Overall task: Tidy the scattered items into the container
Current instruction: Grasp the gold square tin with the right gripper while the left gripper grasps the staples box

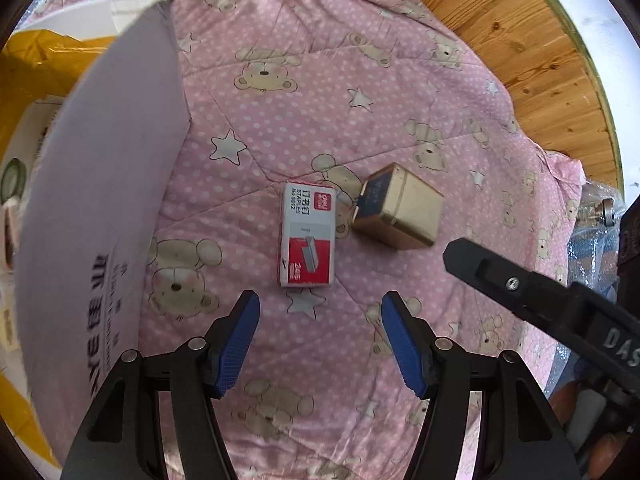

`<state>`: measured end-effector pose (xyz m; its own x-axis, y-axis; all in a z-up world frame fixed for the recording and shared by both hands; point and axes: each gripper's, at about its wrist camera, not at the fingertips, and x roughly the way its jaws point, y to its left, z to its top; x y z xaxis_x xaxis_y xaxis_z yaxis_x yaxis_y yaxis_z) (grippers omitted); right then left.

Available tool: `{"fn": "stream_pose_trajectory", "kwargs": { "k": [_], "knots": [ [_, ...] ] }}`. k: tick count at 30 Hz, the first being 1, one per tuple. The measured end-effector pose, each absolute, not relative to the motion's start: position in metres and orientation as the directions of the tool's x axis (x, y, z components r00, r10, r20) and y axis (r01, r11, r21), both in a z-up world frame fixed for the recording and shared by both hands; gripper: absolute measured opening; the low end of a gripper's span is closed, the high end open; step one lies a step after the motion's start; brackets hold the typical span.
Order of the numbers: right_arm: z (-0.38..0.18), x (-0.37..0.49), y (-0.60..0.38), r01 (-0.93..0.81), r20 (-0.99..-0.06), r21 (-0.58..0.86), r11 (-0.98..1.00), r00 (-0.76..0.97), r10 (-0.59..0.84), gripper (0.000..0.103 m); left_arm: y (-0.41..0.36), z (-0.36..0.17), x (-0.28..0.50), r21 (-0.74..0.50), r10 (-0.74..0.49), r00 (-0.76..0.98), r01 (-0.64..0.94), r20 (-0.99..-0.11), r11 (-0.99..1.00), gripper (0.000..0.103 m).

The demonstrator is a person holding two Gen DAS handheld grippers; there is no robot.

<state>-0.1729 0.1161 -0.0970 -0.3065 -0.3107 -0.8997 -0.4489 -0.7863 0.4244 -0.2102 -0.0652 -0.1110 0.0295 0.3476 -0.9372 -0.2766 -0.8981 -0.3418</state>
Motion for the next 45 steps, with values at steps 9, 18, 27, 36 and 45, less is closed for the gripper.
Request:
{"fn": "stream_pose_trajectory", "kwargs": {
  "k": [9, 18, 27, 36, 45],
  "knots": [
    [-0.116, -0.203, 0.111, -0.437, -0.929, 0.356, -0.826, -0.257, -0.265, 0.055, -0.054, -0.140, -0.227, -0.345, 0.343, 0.053, -0.267, -0.938, -0.900, 0.064],
    [-0.139, -0.218, 0.114, -0.448, -0.941, 0.333, -0.830, -0.221, -0.258, 0.059, -0.049, -0.157, -0.234, -0.335, 0.333, 0.052, -0.268, -0.941, -0.903, 0.066],
    [-0.147, -0.223, 0.112, -0.445, -0.935, 0.350, -0.824, -0.221, -0.278, 0.069, -0.034, -0.160, -0.231, -0.295, 0.306, 0.016, -0.315, -0.952, -0.902, 0.078],
    [-0.162, -0.207, 0.132, -0.522, -0.949, 0.314, -0.793, -0.190, -0.251, 0.070, -0.035, -0.160, -0.233, -0.293, 0.305, 0.007, -0.305, -0.952, -0.906, 0.078],
    [-0.160, -0.207, 0.131, -0.507, -0.946, 0.324, -0.799, -0.204, -0.253, 0.070, -0.041, -0.161, -0.236, -0.302, 0.323, -0.022, -0.299, -0.946, -0.905, 0.066]
  ]
}}
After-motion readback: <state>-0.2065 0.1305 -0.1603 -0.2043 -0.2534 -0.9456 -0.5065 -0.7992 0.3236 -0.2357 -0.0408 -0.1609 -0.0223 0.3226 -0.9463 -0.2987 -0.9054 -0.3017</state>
